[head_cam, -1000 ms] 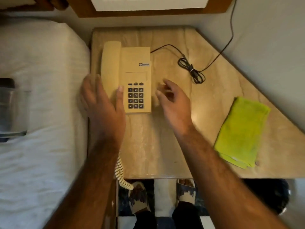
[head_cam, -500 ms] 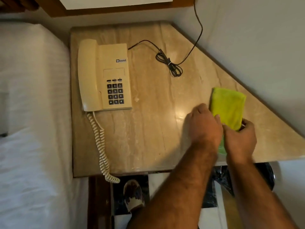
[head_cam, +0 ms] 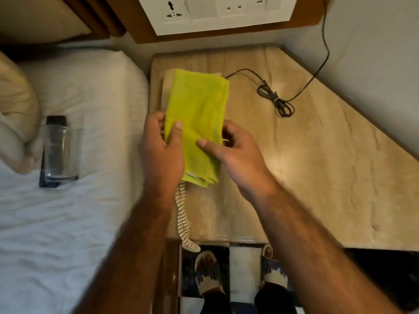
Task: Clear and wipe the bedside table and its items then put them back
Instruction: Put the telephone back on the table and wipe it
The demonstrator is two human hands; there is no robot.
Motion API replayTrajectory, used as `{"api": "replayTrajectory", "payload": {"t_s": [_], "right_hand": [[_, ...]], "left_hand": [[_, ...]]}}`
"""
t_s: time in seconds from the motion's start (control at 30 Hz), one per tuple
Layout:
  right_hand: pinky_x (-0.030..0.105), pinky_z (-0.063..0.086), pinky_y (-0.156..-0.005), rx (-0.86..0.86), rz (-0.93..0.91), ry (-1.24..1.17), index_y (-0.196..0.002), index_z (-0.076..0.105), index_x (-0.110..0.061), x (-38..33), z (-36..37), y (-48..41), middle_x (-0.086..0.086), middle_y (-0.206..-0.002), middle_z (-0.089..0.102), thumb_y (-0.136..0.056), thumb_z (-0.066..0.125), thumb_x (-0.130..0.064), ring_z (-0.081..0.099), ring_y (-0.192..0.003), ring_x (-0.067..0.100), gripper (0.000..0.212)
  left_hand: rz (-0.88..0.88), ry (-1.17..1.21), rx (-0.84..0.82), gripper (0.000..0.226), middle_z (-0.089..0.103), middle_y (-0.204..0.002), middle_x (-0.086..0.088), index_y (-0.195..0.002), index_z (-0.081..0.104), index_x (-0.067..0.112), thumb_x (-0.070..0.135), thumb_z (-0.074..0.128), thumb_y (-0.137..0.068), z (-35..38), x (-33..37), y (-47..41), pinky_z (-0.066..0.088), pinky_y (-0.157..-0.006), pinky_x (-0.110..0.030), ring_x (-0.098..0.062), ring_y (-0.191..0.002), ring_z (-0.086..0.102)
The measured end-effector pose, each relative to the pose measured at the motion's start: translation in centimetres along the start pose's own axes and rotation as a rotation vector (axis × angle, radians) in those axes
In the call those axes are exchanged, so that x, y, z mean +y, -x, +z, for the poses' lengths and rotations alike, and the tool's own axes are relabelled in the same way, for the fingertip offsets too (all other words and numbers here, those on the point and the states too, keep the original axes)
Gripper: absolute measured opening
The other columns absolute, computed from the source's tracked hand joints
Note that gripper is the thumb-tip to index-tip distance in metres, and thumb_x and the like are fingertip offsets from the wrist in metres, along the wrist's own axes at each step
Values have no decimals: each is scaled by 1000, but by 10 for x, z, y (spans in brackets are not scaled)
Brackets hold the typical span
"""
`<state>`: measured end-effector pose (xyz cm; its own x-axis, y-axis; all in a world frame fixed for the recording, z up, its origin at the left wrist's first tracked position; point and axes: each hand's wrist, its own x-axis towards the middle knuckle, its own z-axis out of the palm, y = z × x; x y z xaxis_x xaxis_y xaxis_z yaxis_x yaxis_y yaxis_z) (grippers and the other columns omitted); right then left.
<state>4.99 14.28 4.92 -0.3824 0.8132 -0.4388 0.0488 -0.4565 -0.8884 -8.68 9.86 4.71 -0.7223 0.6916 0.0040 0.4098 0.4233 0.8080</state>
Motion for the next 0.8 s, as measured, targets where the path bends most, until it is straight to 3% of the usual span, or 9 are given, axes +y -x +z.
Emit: {"api": "replayTrajectory", "payload": {"t_s": [0.1, 0.17, 0.23, 0.3, 0.37, 0.43, 0.53, 0.63, 0.8], "right_hand": [[30, 55, -92, 139, -133, 414, -125, 74, -14, 26, 5, -24, -5, -109, 72, -93, 75, -8, 66, -98, 10, 33], [39, 49, -114, 239, -261, 656, -144, 63, -16, 43, -11, -37, 4, -139, 62, -95, 74, -24, 58, -129, 21, 51], [44, 28, -130, 132, -373, 841, -163, 40, -19, 54, -33, -51, 9, -171, 34, -94, 72, -51, 32, -158, 30, 83], [49, 18, -133, -58, -498, 1054, -171, 20, -18, 61, -51, -67, 8, -180, 9, -87, 64, -75, 12, -166, 30, 110], [53, 19, -133, -174, -556, 1208, -171, 10, -13, 66, -59, -77, 9, -181, 2, -83, 59, -86, 7, -168, 27, 125], [50, 20, -132, -162, -586, 1290, -171, 7, -10, 69, -60, -80, 10, -181, 1, -84, 57, -88, 9, -168, 23, 128], [48, 20, -132, -127, -606, 1315, -171, 7, -9, 70, -58, -81, 9, -181, 1, -86, 56, -87, 10, -167, 17, 125], [48, 20, -133, -125, -606, 1316, -171, 9, -8, 69, -58, -83, 9, -181, 3, -86, 59, -86, 13, -167, 15, 126], [48, 21, -132, -120, -616, 1344, -170, 11, -7, 73, -59, -84, 11, -181, 5, -86, 58, -86, 15, -166, 17, 125]], "left_hand": [[-6, -176, -17, 32, 74, -113, -12, -123, 66, 5, 24, 68, -98, -3, -35, -21, 46, -86, -27, -33, -104, 69], [102, -288, -5, 43, 67, -130, -19, -135, 61, 1, 23, 67, -99, -2, -46, -22, 46, -99, -31, -36, -119, 63], [295, -414, 36, 59, 51, -152, -22, -150, 49, 1, 29, 65, -100, 0, -49, -20, 40, -116, -43, -38, -140, 50], [484, -584, -32, 72, 35, -167, -18, -160, 39, 10, 46, 60, -102, 5, -53, -16, 31, -124, -52, -39, -153, 34], [535, -729, -213, 80, 19, -174, -12, -165, 30, 19, 63, 51, -101, 13, -63, -13, 23, -127, -59, -38, -160, 17], [569, -761, -283, 79, 15, -175, -16, -165, 29, 17, 62, 48, -103, 20, -75, -14, 17, -130, -57, -42, -161, 11], [583, -721, -213, 60, 21, -173, -19, -163, 34, 12, 41, 45, -111, 24, -76, -18, 8, -131, -44, -45, -160, 15], [540, -715, -187, 55, 21, -173, -19, -163, 33, 11, 32, 37, -112, 31, -61, -35, 16, -131, -46, -44, -160, 17], [427, -634, -285, 53, 24, -173, -15, -162, 35, 11, 29, 32, -112, 58, -23, -117, 20, -131, -46, -39, -159, 20]]}}
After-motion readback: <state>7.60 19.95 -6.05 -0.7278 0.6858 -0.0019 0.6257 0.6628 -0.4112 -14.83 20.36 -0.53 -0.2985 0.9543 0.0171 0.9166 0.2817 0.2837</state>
